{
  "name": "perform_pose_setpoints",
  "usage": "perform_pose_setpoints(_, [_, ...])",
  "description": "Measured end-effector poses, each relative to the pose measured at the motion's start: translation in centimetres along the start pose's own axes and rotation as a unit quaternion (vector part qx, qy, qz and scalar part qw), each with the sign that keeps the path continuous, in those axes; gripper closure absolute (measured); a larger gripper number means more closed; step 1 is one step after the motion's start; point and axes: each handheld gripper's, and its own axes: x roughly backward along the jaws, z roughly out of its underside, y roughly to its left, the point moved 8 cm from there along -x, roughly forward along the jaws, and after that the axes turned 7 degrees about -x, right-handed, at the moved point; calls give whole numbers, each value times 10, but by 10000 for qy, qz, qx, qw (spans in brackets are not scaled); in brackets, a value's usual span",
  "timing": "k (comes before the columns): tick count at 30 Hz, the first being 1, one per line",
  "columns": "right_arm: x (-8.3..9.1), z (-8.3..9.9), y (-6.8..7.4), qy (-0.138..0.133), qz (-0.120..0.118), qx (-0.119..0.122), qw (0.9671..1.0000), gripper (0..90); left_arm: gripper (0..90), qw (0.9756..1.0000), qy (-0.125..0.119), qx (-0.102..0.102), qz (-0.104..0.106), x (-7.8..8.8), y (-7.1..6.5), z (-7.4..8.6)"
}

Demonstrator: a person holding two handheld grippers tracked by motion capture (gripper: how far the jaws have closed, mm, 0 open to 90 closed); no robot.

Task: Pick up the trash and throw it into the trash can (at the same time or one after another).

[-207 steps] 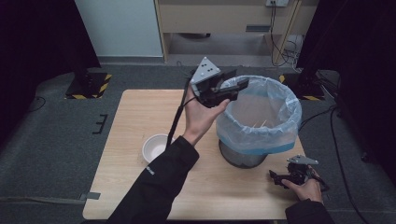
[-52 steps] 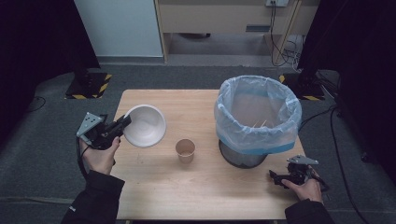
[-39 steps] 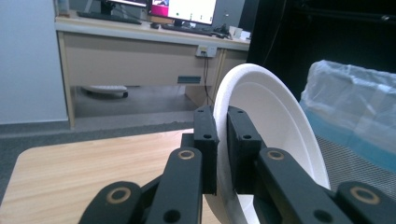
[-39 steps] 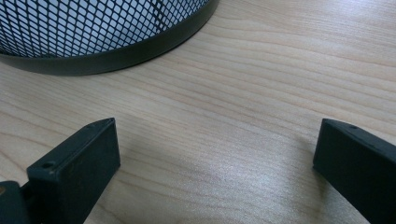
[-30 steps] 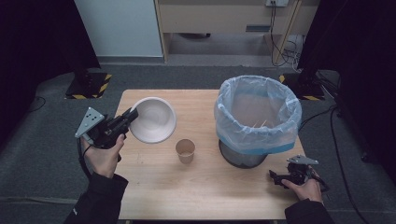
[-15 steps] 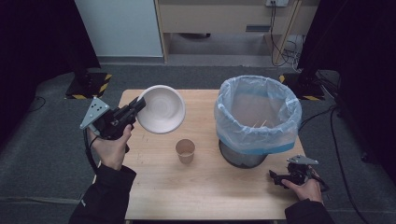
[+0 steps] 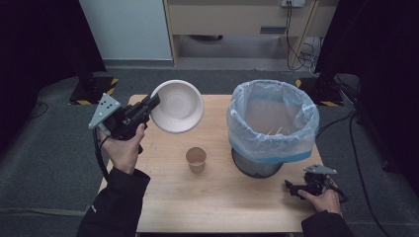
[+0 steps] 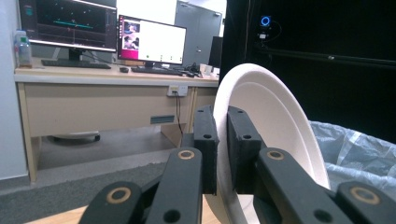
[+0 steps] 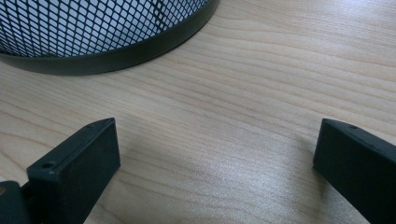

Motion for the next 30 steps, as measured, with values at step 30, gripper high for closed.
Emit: perform_pose_setpoints(30, [0, 0, 0, 0, 0, 1, 10000, 8, 832, 9981, -322, -223, 485, -50, -56, -46])
